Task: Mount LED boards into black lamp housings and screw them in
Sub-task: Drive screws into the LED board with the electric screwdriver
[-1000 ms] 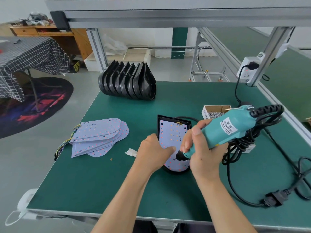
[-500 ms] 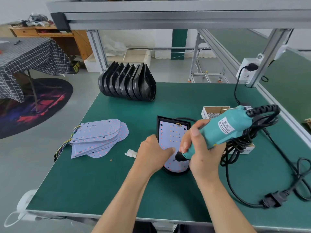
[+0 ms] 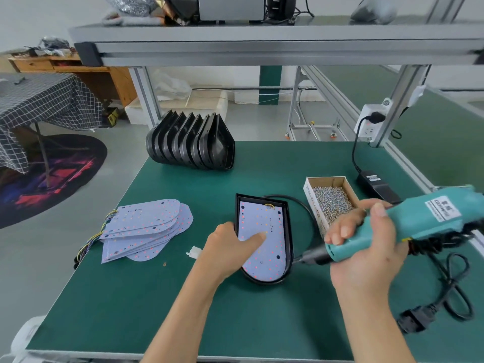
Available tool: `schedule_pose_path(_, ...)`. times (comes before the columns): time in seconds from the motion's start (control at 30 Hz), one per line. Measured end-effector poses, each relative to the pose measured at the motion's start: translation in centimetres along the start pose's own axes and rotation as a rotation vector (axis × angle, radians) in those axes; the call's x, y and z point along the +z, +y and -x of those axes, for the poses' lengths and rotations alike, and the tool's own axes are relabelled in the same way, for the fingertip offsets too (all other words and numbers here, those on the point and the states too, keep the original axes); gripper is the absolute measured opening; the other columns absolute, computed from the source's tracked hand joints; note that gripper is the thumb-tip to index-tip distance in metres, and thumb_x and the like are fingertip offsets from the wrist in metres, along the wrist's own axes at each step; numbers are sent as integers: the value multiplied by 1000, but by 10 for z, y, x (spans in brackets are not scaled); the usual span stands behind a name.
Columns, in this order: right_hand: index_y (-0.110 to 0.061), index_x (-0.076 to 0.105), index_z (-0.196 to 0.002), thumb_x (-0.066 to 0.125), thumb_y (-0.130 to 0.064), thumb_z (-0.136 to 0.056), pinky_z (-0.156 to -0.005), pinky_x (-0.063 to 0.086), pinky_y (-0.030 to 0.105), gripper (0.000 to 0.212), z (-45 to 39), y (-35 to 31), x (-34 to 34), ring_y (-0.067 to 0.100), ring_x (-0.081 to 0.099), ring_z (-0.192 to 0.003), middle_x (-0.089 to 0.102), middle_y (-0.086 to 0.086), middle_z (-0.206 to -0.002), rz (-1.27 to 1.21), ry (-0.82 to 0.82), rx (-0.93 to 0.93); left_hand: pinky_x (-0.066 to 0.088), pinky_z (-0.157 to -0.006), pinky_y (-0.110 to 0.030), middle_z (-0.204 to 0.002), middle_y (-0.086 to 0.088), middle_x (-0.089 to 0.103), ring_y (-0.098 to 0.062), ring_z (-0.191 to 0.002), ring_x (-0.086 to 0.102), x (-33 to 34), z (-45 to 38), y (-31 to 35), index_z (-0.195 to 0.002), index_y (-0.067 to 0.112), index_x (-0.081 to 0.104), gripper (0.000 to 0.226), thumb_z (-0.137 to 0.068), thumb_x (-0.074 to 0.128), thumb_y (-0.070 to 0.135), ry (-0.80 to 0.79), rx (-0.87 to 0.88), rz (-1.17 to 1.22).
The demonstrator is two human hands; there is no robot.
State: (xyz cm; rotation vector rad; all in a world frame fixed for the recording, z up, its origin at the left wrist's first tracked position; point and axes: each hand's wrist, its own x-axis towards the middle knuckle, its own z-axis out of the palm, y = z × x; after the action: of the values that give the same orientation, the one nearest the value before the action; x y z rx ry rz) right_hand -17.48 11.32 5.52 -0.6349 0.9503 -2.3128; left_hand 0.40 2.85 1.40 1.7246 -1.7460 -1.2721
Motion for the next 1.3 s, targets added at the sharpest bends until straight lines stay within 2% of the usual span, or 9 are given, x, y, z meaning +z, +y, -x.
schedule_pose_path(0.1, -15, 52, -92, 54, -25, -94, -49, 37, 27, 11, 2, -1, -12, 21, 37, -47, 43, 1, -53, 7, 48, -1, 54, -69, -35, -95, -4, 72, -22, -84, 69, -3, -11, 8, -95, 12, 66, 69, -69, 66, 75, 55, -5, -23)
schedule_pose_path(0.27, -14, 52, -92, 55, -24, -94, -48, 39, 26, 10, 6, -1, -18, 19, 38, -46, 43, 1, -52, 4, 36, 9, 32, -55, -29, -81, -1, 50, -20, -64, 44, 6, -47, 21, -83, 11, 43, 45, -91, 67, 49, 149, 6, -8)
schedule_pose_path(0.5, -14, 55, -90, 58, -23, -92, -48, 40, 24, 9, 8, 1, -20, 19, 39, -42, 41, 4, -51, 3, 30, 15, 35, -55, -25, -70, -1, 48, -21, -57, 42, 16, -61, 13, -70, 15, 43, 38, -88, 73, 30, 152, 28, 118)
schedule_pose_path(0.73, -15, 57, -89, 55, -21, -94, -48, 41, 26, 8, 7, -6, -25, 19, 39, -43, 42, 4, -51, -5, 44, 6, 23, -34, -16, -48, 13, 35, -9, -37, 26, 15, -58, 15, -63, 20, 33, 49, -83, 75, 35, 226, 54, 70)
schedule_pose_path(0.9, -14, 56, -91, 54, -22, -93, -47, 41, 26, 9, 5, -12, -35, 19, 40, -42, 43, 4, -51, -35, 84, 19, 29, -43, -23, -56, 9, 39, -12, -47, 36, 5, -44, 27, -64, 20, 35, 61, -80, 73, 65, 235, 13, -17)
schedule_pose_path(0.97, -14, 57, -91, 55, -24, -93, -48, 40, 25, 10, 4, -14, -40, 19, 40, -43, 43, 5, -52, -43, 104, 32, 40, -62, -31, -79, 5, 53, -19, -73, 52, 1, -37, 38, -81, 16, 54, 58, -80, 70, 71, 322, 59, -216)
schedule_pose_path(1.07, -13, 56, -93, 58, -26, -91, -48, 40, 26, 13, 3, -14, -48, 19, 40, -44, 42, 5, -53, -42, 121, 51, 48, -88, -40, -107, 1, 60, -22, -98, 58, 5, -29, 68, -114, 16, 64, 41, -89, 76, 46, 498, 369, -304)
schedule_pose_path(1.17, -11, 55, -94, 56, -25, -93, -48, 40, 26, 14, 3, -16, -50, 20, 39, -45, 40, 6, -54, -32, 126, 42, 53, -84, -37, -86, 8, 69, -17, -83, 64, 37, -25, 115, -92, 21, 70, 4, -90, 74, 22, 222, 666, -305)
schedule_pose_path(1.3, -12, 57, -92, 55, -24, -92, -47, 39, 25, 12, 2, -21, -49, 20, 38, -46, 39, 6, -54, -29, 132, 24, 41, -100, -37, -112, 6, 73, -22, -113, 63, 103, -36, 149, -102, 27, 73, 11, -94, 66, 24, -18, 841, -826)
